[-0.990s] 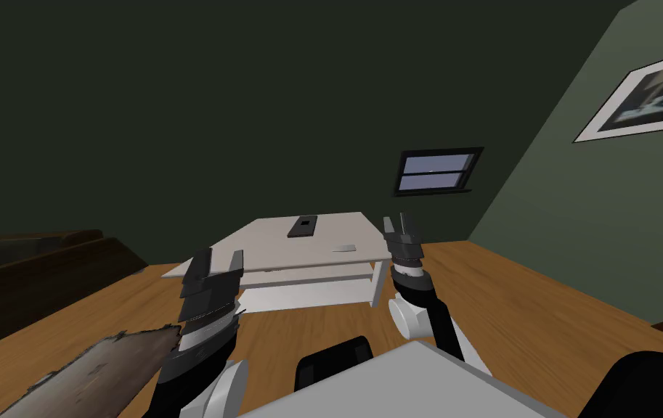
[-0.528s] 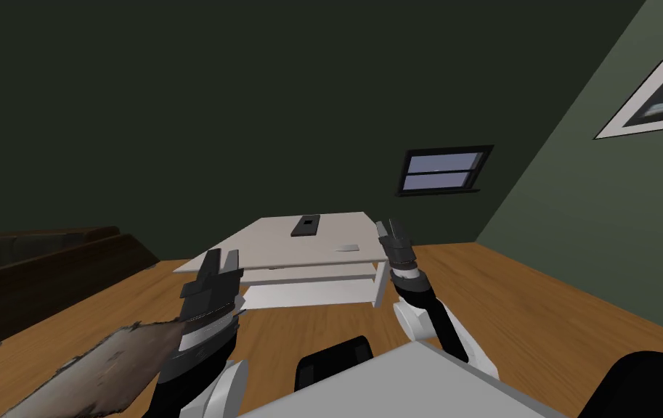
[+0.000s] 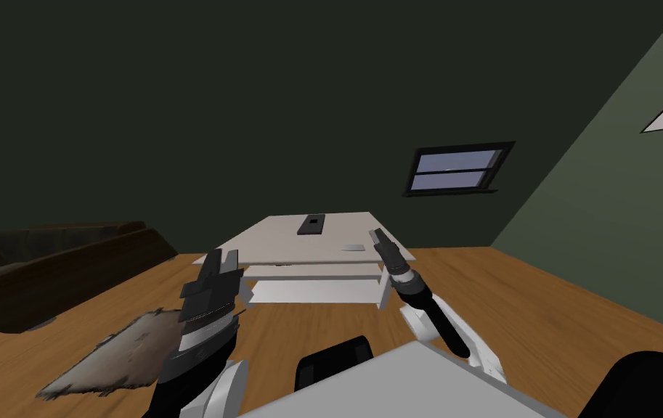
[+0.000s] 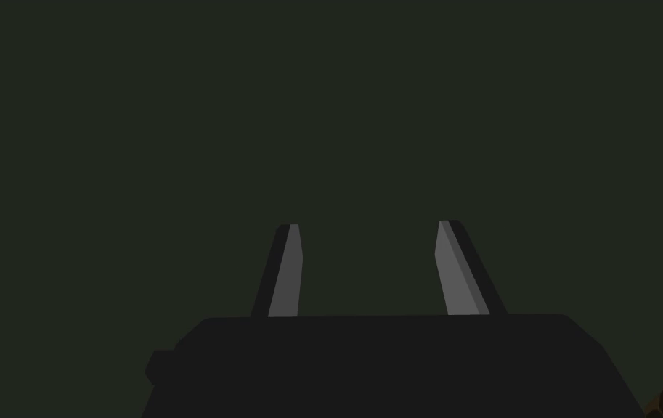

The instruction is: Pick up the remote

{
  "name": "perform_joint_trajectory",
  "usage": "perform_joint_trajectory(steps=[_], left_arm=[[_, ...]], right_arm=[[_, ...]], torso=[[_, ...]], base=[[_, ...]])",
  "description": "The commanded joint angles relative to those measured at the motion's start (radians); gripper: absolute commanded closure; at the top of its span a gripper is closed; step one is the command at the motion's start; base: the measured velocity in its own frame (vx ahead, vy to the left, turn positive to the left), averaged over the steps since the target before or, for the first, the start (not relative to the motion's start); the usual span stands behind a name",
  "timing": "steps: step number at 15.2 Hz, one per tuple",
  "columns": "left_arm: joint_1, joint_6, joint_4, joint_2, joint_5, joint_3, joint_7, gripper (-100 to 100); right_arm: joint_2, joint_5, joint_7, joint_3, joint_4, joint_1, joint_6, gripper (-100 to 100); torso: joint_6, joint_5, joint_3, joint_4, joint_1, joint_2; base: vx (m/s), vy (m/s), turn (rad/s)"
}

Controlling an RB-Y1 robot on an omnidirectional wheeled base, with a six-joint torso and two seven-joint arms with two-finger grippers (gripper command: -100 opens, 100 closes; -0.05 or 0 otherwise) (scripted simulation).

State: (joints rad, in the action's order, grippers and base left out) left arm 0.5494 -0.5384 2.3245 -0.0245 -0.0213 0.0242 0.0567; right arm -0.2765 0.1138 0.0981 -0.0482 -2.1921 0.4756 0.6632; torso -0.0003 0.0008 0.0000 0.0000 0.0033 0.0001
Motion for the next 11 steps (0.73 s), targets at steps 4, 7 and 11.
perform_joint_trajectory(steps=[4, 7, 11], left_arm=[[0.0, 0.0, 0.0, 0.0, 0.0, 0.0, 0.0, 0], [0.0, 0.0, 0.0, 0.0, 0.0, 0.0, 0.0, 0], [0.0, 0.0, 0.0, 0.0, 0.0, 0.0, 0.0, 0]], right_arm=[[-0.11, 0.06, 0.003, 0.0, 0.08, 0.007, 0.018, -100], [-0.175, 0.087, 0.004, 0.0, 0.118, 0.008, 0.024, -100], [-0.276, 0.147, 0.007, 0.0, 0.199, 0.01, 0.038, -100]], torso=[[0.0, 0.0, 0.0, 0.0, 0.0, 0.0], [0.0, 0.0, 0.0, 0.0, 0.0, 0.0], [0.0, 0.0, 0.0, 0.0, 0.001, -0.001]], base=[[0.0, 0.049, 0.09], [0.001, 0.055, 0.129], [0.009, 0.068, 0.13]])
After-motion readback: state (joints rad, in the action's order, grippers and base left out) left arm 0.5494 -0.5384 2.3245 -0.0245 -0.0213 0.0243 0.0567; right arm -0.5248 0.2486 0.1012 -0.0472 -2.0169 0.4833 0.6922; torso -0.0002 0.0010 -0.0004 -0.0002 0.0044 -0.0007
